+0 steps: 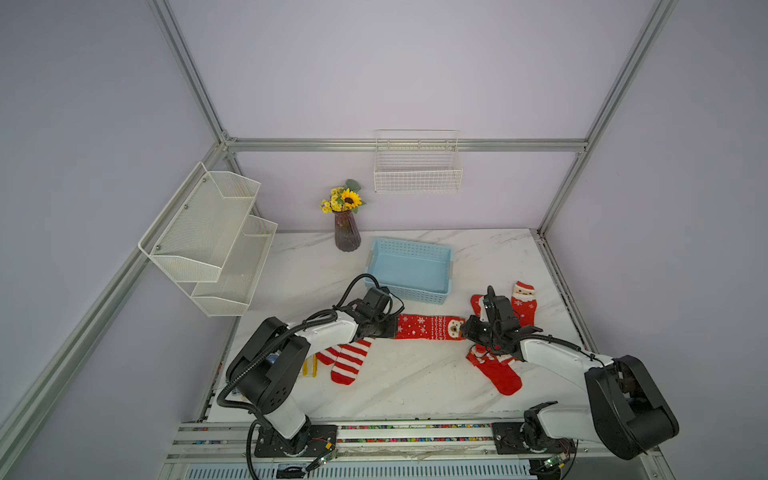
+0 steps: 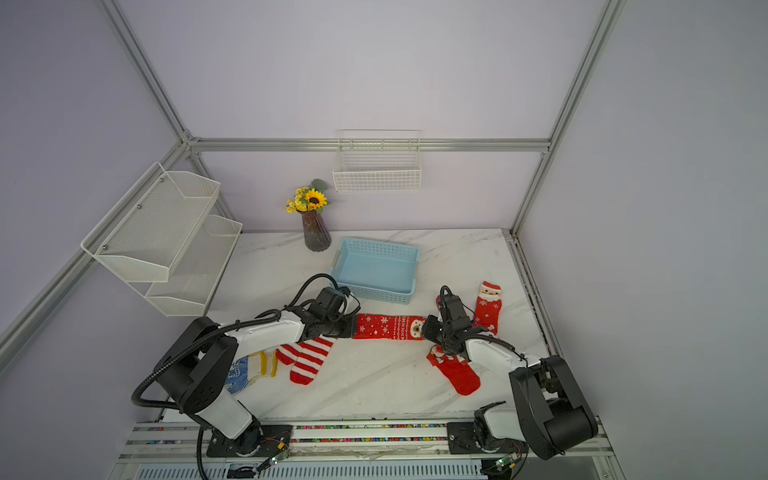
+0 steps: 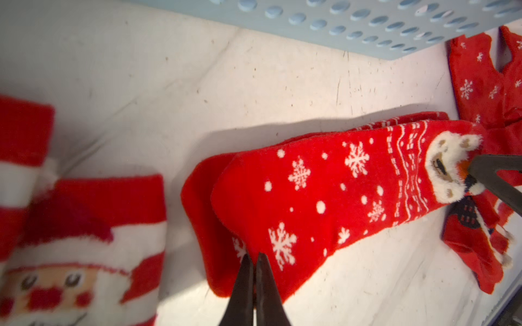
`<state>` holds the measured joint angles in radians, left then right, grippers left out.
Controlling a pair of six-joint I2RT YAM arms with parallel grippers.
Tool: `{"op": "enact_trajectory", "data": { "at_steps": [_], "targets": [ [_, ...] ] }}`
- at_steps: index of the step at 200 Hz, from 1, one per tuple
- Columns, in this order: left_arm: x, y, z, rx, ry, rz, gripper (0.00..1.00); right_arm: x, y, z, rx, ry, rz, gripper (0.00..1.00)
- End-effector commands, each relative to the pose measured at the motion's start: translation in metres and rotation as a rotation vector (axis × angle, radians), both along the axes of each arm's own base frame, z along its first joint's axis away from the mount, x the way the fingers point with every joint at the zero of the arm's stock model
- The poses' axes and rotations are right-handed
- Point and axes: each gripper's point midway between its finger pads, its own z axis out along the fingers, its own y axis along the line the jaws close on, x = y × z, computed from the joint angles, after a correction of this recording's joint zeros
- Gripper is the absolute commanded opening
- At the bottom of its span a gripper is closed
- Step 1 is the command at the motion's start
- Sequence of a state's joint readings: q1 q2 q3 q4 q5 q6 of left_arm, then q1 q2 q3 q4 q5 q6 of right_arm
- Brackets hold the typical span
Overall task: Place the socks together as a pair
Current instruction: Place the sock in the sock.
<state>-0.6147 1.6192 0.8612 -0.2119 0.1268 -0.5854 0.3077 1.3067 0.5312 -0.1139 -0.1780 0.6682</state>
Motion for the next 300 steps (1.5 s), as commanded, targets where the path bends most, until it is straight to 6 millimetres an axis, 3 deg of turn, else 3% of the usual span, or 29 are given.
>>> {"op": "enact_trajectory", "data": {
  "at_steps": [1,8,25,90,105,142,167,193,247,300],
  "targets": [
    [-0.005,0.005,0.009,-0.021,-0.017,0.03,0.18,-0.006,0.001,0.009,0.005,0.002,0.015,0.33],
    [-0.005,0.005,0.009,-0.023,-0.018,0.031,0.28,-0.003,-0.001,0.013,-0.007,-0.012,0.014,0.36],
    [-0.003,0.0,0.009,-0.045,-0.016,0.029,0.37,0.005,-0.001,0.019,-0.029,-0.032,0.018,0.37],
    [0.008,-0.004,0.005,-0.039,-0.022,0.046,0.38,0.022,0.004,0.015,-0.047,-0.029,0.037,0.37],
    [0.007,-0.004,-0.001,-0.029,-0.009,0.045,0.38,0.021,0.005,0.005,-0.049,0.0,0.04,0.36],
    [0.005,-0.005,-0.005,-0.031,0.008,0.043,0.28,0.02,0.008,0.003,-0.032,-0.003,0.045,0.27],
    [0.004,-0.005,0.005,-0.047,-0.011,0.038,0.11,0.018,0.01,0.01,-0.022,-0.006,0.066,0.0],
    [0.001,-0.008,0.017,-0.074,-0.023,0.023,0.0,0.017,0.01,0.029,-0.01,-0.048,0.067,0.0],
    [-0.003,0.001,0.035,-0.082,-0.065,0.039,0.0,0.016,0.02,0.053,0.046,-0.101,0.089,0.0],
    [-0.006,0.001,0.018,-0.056,-0.022,0.034,0.0,0.026,0.024,0.032,0.036,-0.061,0.103,0.0]
  ]
}}
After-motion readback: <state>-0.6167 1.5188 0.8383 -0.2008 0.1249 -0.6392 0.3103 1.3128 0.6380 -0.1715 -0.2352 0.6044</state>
